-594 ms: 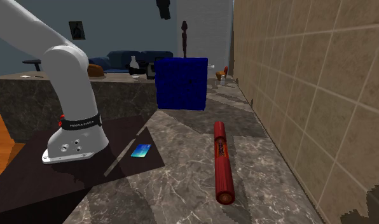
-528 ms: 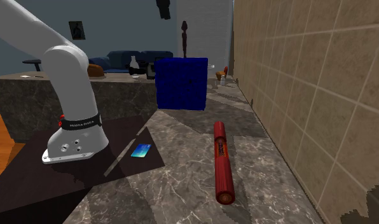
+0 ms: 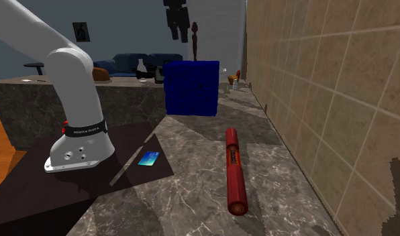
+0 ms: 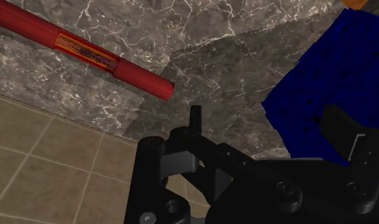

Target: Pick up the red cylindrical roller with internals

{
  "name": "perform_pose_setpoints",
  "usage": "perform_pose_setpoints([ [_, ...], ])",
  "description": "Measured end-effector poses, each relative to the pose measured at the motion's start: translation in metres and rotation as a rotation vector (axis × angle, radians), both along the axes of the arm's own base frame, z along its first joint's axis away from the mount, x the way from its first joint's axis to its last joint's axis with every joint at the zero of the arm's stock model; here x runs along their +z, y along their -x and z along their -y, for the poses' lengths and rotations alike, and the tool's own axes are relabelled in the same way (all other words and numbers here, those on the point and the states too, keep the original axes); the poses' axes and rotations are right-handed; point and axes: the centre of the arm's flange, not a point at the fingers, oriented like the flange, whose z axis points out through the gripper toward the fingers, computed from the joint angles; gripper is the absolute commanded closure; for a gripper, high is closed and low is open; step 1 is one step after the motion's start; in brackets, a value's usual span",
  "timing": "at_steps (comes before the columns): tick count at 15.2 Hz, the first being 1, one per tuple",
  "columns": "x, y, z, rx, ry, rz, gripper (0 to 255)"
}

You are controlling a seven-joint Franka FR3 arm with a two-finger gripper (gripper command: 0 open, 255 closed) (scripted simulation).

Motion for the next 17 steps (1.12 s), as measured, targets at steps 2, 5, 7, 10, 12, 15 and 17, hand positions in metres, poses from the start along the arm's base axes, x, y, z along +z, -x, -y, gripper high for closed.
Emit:
perform_pose_setpoints([
  [2,-0.021,-0.004,0.013,0.051,0.01,-0.008,0],
  [5,-0.054,-0.009,0.037,0.128,0.024,-0.018,0],
  [7,-0.077,-0.011,0.049,0.181,0.033,-0.025,0],
  [10,-0.108,-0.019,0.071,0.258,0.048,-0.036,0],
  [12,-0.129,-0.025,0.085,0.309,0.057,-0.042,0],
  [15,-0.16,-0.036,0.106,0.387,0.072,-0.053,0],
  [17,-0.182,-0.043,0.117,0.438,0.08,-0.06,0],
])
